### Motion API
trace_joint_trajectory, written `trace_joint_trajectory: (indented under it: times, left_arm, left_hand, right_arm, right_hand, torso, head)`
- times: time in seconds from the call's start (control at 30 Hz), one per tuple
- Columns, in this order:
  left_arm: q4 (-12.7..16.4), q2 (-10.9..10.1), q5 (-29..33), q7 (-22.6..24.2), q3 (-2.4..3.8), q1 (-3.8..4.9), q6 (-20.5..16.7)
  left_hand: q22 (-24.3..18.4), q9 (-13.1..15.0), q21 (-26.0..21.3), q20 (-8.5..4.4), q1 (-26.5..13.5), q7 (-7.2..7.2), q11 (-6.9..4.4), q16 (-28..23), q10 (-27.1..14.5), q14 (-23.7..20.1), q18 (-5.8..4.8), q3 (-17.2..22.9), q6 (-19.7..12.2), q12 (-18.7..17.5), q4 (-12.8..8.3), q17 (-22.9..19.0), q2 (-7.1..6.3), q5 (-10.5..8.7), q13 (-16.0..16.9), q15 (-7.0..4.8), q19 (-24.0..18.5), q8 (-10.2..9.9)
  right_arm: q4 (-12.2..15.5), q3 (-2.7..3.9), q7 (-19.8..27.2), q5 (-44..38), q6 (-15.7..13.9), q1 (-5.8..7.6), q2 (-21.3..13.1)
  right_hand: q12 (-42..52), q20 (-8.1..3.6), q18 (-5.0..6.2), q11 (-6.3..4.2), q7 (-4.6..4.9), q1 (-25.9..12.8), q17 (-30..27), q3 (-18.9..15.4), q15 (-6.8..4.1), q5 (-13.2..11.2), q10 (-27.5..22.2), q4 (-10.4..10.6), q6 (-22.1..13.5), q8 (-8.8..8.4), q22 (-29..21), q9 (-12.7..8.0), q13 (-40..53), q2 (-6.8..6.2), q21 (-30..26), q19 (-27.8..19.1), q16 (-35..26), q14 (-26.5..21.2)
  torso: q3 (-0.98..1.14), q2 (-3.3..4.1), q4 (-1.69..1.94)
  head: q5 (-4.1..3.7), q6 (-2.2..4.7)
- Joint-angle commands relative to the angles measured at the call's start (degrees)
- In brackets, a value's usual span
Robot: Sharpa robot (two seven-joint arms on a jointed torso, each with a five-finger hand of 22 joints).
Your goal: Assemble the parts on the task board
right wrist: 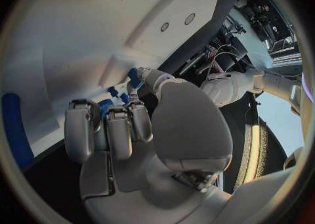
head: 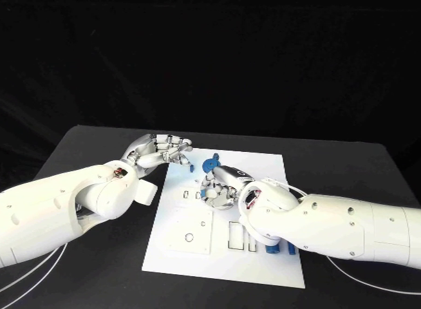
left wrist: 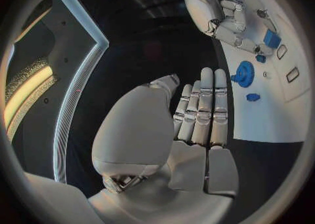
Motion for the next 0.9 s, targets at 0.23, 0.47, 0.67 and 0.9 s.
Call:
trace_joint_trajectory:
  times: [0.23,0.47,0.67,0.9]
  left_arm:
    - [0.0,0.1,0.1,0.2,0.03,0.02,1.1]
    - [0.0,0.0,0.1,0.1,0.03,0.02,1.2]
    - [-0.1,0.0,0.1,0.0,0.03,0.02,1.2]
    - [-0.3,0.0,0.1,0.0,0.03,0.01,1.2]
  left_hand:
    - [0.1,0.1,0.4,0.08,0.1,1.85,0.2,0.3,-0.1,-0.4,0.68,0.3,-0.5,-0.2,0.0,0.1,-0.58,-0.35,0.1,-0.12,-0.5,0.2]
    - [0.1,0.1,0.5,0.08,0.1,1.89,0.23,0.4,-0.2,-0.5,0.66,0.5,-0.6,-0.2,-0.1,0.2,-0.67,-0.36,0.1,-0.1,-0.6,0.3]
    - [0.1,0.1,0.5,0.08,0.1,1.89,0.23,0.4,-0.2,-0.5,0.66,0.5,-0.6,-0.2,-0.1,0.2,-0.67,-0.36,0.1,-0.1,-0.6,0.3]
    - [0.1,0.1,0.5,0.08,0.1,1.89,0.23,0.4,-0.2,-0.5,0.66,0.5,-0.6,-0.2,-0.1,0.2,-0.67,-0.36,0.1,-0.1,-0.6,0.3]
  right_arm:
    - [0.1,-0.13,0.3,-0.4,1.9,-0.24,-0.1]
    - [0.1,-0.13,0.3,-0.4,1.8,-0.25,-0.2]
    - [0.1,-0.13,0.3,-0.4,1.8,-0.25,-0.1]
    - [0.2,-0.14,1.1,0.0,1.3,-0.33,-0.1]
  right_hand:
    - [-0.5,0.13,-0.28,0.22,0.28,-0.7,11.3,0.2,-0.2,0.1,-0.5,-0.4,-1.0,-0.28,7.4,-0.2,4.5,-0.86,-0.6,0.1,0.0,5.2]
    - [-1.0,0.32,-0.18,0.56,0.68,-1.2,11.0,0.4,0.07,0.1,-1.1,-0.5,-2.0,-0.8,7.1,-0.5,3.9,-1.32,-1.0,-0.2,-0.1,5.2]
    - [-1.6,0.53,-0.05,0.84,1.0,-1.9,10.7,0.3,0.32,0.1,-1.7,-0.4,-3.0,-1.26,6.8,-0.7,3.3,-1.9,-1.6,-0.5,-0.2,5.1]
    - [-2.8,1.06,0.1,1.51,1.71,-2.6,10.7,0.1,0.91,0.0,-3.2,-0.5,-5.4,-2.33,6.4,-1.1,1.8,-3.11,-2.4,-0.9,-0.2,5.1]
  torso:
    - [-0.06,-0.01,0.06]
    - [-0.06,0.0,0.08]
    - [-0.04,0.03,0.06]
    - [-0.02,0.02,0.05]
  head:
    - [-0.04,0.08]
    - [-0.12,0.11]
    - [-0.11,0.14]
    - [-0.12,0.2]
